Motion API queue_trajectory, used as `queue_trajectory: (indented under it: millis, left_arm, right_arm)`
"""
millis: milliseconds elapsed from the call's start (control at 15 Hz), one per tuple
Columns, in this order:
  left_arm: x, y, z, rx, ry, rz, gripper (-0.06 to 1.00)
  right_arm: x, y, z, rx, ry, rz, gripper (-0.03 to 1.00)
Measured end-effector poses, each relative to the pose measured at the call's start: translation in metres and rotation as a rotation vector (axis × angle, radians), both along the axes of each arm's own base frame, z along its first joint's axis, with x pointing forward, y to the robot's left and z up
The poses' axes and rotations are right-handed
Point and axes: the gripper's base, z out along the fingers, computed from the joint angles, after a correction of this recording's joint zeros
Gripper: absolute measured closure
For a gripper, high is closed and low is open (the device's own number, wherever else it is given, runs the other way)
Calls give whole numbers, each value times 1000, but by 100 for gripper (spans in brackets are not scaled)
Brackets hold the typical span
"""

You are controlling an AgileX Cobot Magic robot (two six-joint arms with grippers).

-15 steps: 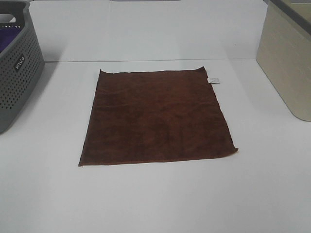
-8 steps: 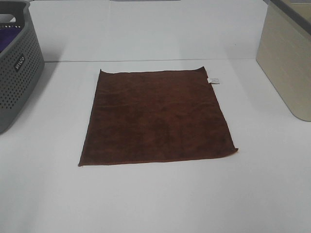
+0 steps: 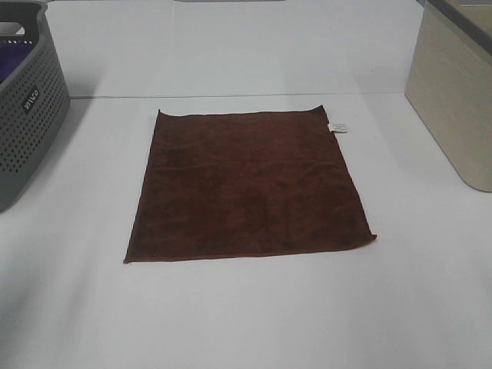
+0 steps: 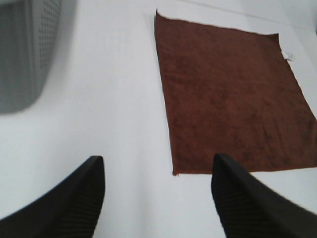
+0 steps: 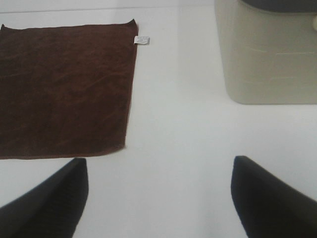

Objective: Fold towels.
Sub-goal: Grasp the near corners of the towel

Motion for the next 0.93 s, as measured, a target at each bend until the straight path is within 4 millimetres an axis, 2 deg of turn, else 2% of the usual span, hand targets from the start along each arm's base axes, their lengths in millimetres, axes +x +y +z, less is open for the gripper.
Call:
queue_trajectory:
  millis: [200, 400, 533, 733, 933]
  left_arm:
    - [24, -5, -27, -69, 149, -14, 34]
    - [43, -10, -54, -146, 265, -12, 34]
    - [51, -12, -67, -177, 314, -7, 33]
    - [63, -14, -91, -261, 396, 44, 22]
    - [84, -22, -103, -325, 432, -18, 20]
  right_arm:
    - [36, 5, -21, 95, 190, -8, 21]
    - [73, 12, -53, 205, 375, -14, 21]
    - [88, 17, -70, 274, 452, -6, 21]
    - [117, 26, -102, 394, 596, -12, 23]
    - [155, 31, -116, 435, 681, 27, 23]
